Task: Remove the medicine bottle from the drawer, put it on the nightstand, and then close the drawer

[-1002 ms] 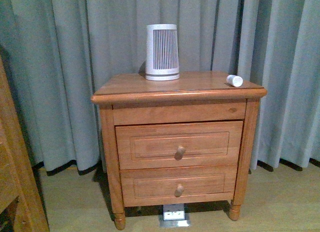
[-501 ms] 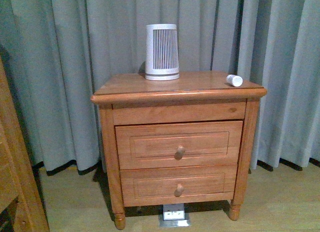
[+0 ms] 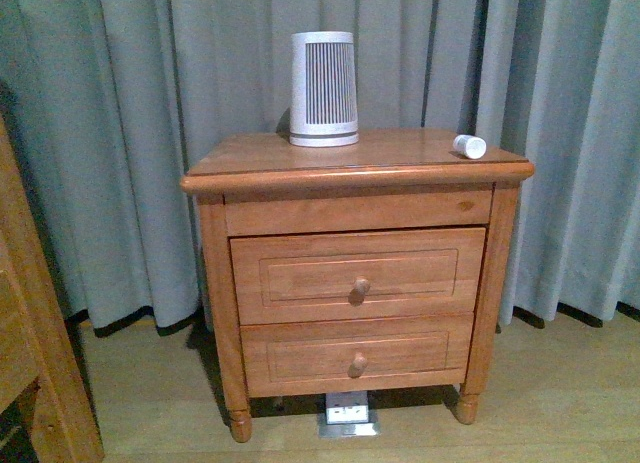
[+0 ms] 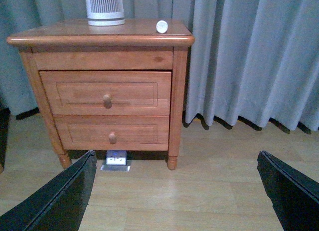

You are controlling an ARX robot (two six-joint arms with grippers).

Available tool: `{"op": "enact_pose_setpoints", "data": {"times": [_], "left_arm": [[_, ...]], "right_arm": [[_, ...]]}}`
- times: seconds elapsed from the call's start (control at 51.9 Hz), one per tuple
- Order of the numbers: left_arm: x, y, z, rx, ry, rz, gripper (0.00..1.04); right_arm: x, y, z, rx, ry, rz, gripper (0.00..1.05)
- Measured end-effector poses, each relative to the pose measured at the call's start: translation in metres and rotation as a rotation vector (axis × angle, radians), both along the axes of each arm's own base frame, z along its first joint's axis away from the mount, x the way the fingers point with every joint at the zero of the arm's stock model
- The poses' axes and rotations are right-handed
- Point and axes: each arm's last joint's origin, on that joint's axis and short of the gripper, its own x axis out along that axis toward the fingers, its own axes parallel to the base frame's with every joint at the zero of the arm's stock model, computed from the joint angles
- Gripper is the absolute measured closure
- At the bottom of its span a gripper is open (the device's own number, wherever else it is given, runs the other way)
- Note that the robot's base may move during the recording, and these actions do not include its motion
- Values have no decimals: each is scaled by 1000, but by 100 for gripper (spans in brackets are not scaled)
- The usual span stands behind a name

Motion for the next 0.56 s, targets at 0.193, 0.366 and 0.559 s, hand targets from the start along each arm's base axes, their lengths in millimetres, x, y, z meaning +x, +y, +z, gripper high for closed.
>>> {"op": "enact_pose_setpoints", "data": {"times": [0.193,0.366,0.559], "left_arm": [[0,0,0,0,0,0,7],[0,0,0,0,0,0,7],[0,0,0,0,0,0,7]], "right_arm": [[0,0,0,0,0,0,7],[0,0,0,0,0,0,7],[0,0,0,0,0,0,7]]}}
